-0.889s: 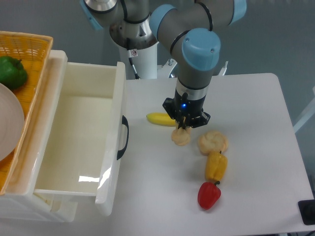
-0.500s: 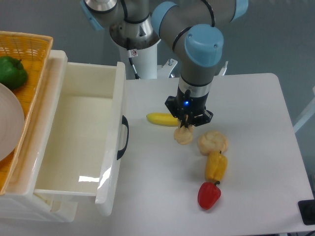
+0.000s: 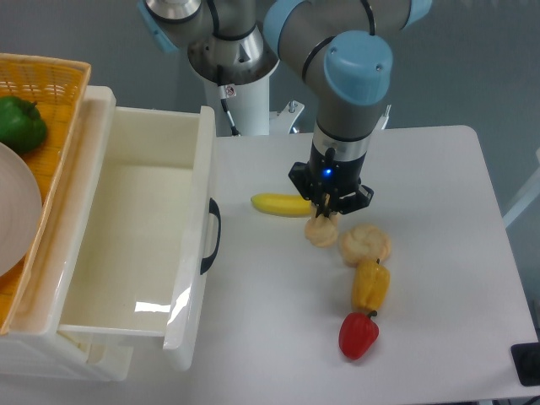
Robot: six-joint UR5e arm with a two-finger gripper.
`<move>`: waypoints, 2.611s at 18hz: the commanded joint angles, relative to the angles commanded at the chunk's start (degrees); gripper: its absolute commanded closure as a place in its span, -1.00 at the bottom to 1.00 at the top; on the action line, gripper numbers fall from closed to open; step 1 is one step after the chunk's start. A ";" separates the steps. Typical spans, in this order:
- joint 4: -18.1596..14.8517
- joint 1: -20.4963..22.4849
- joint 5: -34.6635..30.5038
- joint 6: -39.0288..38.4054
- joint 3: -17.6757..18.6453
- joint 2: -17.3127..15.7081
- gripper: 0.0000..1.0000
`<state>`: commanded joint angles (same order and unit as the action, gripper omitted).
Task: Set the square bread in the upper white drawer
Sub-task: 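Lower the gripper onto the bread roll beside the banana and close it, then lift the held bread roll and carry it toward the open white drawer, then move the bread roll over the drawer interior and lower it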
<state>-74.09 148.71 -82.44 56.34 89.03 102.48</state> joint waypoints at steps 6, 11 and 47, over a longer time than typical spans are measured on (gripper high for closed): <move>-0.09 0.00 0.79 -9.13 -1.75 0.00 1.00; -0.09 0.09 3.42 -12.81 -2.63 -0.26 1.00; -0.18 -15.73 14.85 -41.66 -2.73 -10.28 0.84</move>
<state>-74.27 132.98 -67.59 14.68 86.31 92.20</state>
